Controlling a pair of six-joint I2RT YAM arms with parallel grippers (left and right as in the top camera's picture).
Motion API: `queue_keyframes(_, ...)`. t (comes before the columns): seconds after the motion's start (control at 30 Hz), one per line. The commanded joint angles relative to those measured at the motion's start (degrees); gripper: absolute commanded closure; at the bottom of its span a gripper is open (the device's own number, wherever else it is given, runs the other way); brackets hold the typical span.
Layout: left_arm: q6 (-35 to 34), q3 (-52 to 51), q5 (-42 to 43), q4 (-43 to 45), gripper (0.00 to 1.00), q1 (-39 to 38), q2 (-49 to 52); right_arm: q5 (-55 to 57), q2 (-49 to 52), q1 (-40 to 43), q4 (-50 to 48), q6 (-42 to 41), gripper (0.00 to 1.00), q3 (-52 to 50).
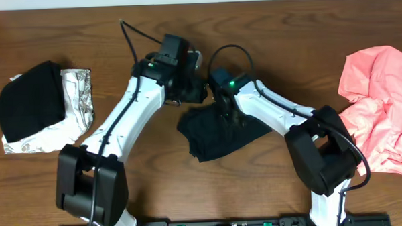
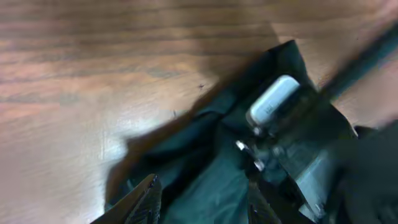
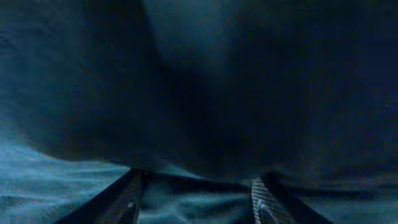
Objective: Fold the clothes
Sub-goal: 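Lower the bunched strip at center and bring the left gripper toward it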
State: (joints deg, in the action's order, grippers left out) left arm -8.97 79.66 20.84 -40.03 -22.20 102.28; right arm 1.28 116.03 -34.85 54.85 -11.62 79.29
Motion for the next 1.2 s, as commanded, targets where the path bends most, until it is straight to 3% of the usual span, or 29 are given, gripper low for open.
queue_keyframes(0.0, 0.7, 1.0, 0.4, 0.3, 0.54, -0.1, 3.4, -0.2, 0.7, 0.3, 0.7, -1.2, 0.45, -0.3)
queue_keyframes(0.6, -2.5, 1.0, 1.3, -0.6, 0.54, -0.4, 10.7, -0.3, 0.7, 0.9, 0.3, -3.0, 0.44, -0.3)
queue_keyframes(0.87, -10.3, 0.3, 3.2, -2.0, 0.55, -0.4, 13.9, -0.3, 0.7, 1.2, 0.0, -3.5, 0.44, -0.3)
queue_keyframes(1.17, -11.1, -1.0, 2.5, -1.0, 0.55, -0.2, 22.5, -3.0, 0.7, 1.2, 2.0, -4.5, 0.44, -0.3)
